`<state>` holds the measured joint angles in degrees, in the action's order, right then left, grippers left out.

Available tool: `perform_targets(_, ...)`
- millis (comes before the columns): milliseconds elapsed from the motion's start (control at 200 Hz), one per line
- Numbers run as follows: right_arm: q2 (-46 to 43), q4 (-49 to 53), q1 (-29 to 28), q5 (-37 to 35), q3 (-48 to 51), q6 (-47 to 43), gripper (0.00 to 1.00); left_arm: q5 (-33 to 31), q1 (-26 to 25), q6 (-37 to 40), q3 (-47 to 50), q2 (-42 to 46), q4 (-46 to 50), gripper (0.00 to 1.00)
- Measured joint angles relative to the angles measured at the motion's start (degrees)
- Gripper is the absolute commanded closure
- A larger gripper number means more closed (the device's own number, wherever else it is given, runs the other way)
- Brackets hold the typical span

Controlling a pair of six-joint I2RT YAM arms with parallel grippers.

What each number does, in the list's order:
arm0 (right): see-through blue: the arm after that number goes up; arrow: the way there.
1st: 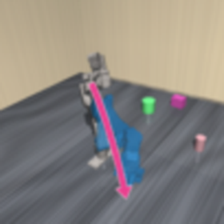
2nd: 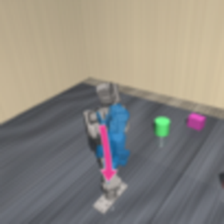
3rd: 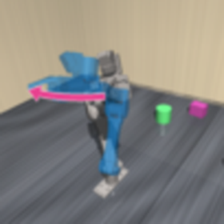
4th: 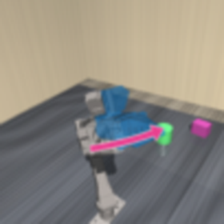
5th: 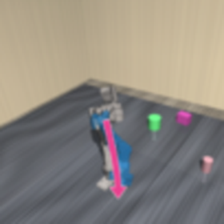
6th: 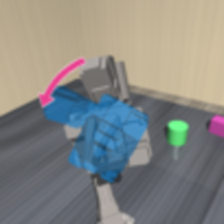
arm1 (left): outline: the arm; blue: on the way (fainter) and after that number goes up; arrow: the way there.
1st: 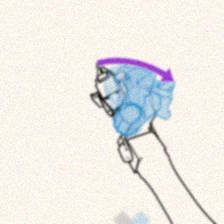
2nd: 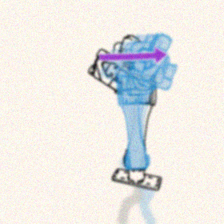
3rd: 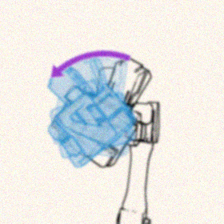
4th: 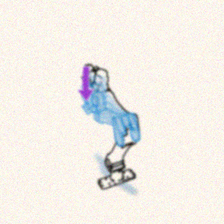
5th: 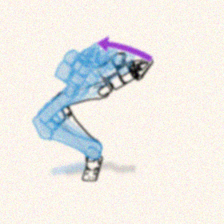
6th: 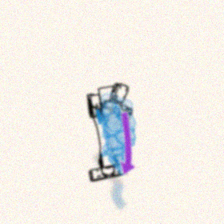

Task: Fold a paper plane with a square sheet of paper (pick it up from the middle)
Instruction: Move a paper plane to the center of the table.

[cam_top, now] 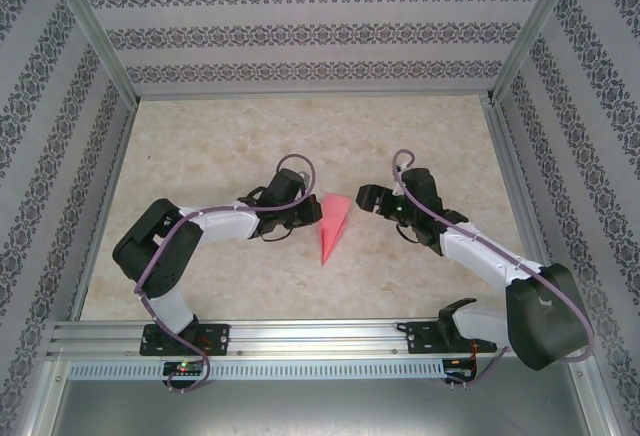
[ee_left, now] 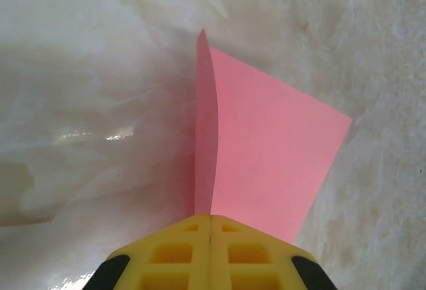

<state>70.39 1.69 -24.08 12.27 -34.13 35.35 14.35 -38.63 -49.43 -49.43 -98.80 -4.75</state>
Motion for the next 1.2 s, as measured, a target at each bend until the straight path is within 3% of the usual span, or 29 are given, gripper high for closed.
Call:
perform_targets(205, 5.35, -0.7, -9.62, 1.27, -3.87, 4.72, 0.3, 0.81, 1.42, -2.27, 5.4, 0.74, -6.25, 1.0)
perform_targets(475, 13.57, -1.75, -16.46, 1.22, -6.93, 9.44, 0.41, 0.31, 1.77, -4.28, 11.13, 3.26, -12.0, 1.0)
perform_targets(854, 17.49, -1.33, -17.09, -0.17, -8.55, 10.73, 0.4, -1.2, 1.77, -4.92, 12.13, 3.26, -12.33, 1.0)
perform_targets(1199, 14.71, 0.37, -18.21, -0.17, -9.75, 10.4, 0.4, -1.4, 1.77, -4.92, 12.13, 3.26, -12.33, 1.0)
